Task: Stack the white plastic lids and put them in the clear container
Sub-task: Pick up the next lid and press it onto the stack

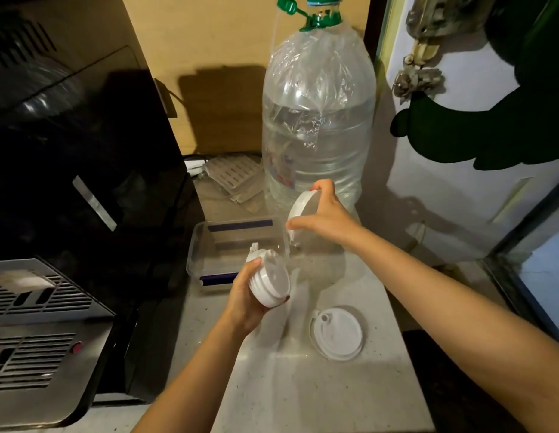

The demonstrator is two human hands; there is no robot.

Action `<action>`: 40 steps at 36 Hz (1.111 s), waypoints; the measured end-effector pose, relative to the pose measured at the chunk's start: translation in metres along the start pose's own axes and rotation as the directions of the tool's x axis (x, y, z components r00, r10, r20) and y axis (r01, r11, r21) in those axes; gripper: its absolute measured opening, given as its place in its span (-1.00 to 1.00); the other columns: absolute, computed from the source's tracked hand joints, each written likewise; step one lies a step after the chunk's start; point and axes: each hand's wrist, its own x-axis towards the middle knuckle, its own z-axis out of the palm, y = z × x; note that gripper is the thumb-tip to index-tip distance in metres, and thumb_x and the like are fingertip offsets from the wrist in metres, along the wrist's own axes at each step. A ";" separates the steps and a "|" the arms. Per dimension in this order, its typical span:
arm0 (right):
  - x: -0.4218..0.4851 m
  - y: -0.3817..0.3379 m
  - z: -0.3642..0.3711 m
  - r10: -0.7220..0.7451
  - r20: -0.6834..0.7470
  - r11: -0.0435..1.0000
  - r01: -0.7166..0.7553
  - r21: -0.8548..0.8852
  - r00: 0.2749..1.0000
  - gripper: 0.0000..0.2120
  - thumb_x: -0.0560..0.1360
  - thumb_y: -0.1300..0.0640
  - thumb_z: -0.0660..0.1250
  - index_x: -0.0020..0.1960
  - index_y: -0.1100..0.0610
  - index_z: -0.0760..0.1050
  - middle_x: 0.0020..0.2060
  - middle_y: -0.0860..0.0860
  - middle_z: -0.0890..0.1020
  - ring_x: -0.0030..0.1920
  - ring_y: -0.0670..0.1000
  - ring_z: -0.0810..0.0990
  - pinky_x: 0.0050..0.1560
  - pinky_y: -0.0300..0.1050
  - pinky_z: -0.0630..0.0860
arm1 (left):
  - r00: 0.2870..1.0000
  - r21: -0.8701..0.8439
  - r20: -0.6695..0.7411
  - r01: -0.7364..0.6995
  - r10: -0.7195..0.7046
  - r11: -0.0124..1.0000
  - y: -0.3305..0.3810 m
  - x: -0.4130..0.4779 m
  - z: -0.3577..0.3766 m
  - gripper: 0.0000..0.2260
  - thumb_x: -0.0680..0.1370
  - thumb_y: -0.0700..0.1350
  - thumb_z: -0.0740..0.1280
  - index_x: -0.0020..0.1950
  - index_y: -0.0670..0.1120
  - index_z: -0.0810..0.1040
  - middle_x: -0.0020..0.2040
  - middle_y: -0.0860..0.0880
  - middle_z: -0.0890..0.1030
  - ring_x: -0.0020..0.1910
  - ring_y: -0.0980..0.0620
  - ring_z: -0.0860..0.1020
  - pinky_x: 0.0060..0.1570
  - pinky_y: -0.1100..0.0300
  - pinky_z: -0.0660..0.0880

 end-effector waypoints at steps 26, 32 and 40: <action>-0.038 0.017 0.066 -0.054 -0.042 0.807 0.069 0.587 0.998 -0.23 0.15 0.19 0.54 0.20 -0.02 0.17 0.01 -0.06 0.43 0.03 -0.05 0.48 -0.28 -0.34 0.53 | 0.968 -0.213 0.193 -0.116 0.158 0.970 0.020 0.011 -0.004 -0.35 -0.01 0.15 0.54 0.02 -0.03 0.57 -0.13 -0.10 0.68 -0.17 -0.05 0.63 -0.26 0.08 0.57; -0.037 0.019 0.069 -0.087 0.045 0.827 0.047 0.560 0.995 -0.26 0.09 0.07 0.48 0.19 -0.07 0.25 0.01 -0.14 0.44 0.05 -0.09 0.49 -0.23 -0.37 0.53 | 0.965 -0.193 0.207 -0.119 0.158 0.974 0.024 0.012 -0.003 -0.35 -0.03 0.16 0.55 -0.01 -0.06 0.58 -0.18 -0.08 0.70 -0.18 -0.01 0.65 -0.25 0.13 0.59; -0.033 0.018 0.069 -0.130 0.139 0.901 0.058 0.431 0.982 -0.33 0.14 0.05 0.50 0.16 -0.21 0.29 0.08 -0.14 0.47 0.18 -0.01 0.47 0.16 -0.09 0.50 | 0.936 -0.065 0.295 -0.180 0.191 0.982 0.027 0.007 -0.003 -0.51 -0.01 0.22 0.53 -0.15 0.06 0.69 -0.20 0.01 0.71 -0.16 0.07 0.66 -0.13 0.16 0.58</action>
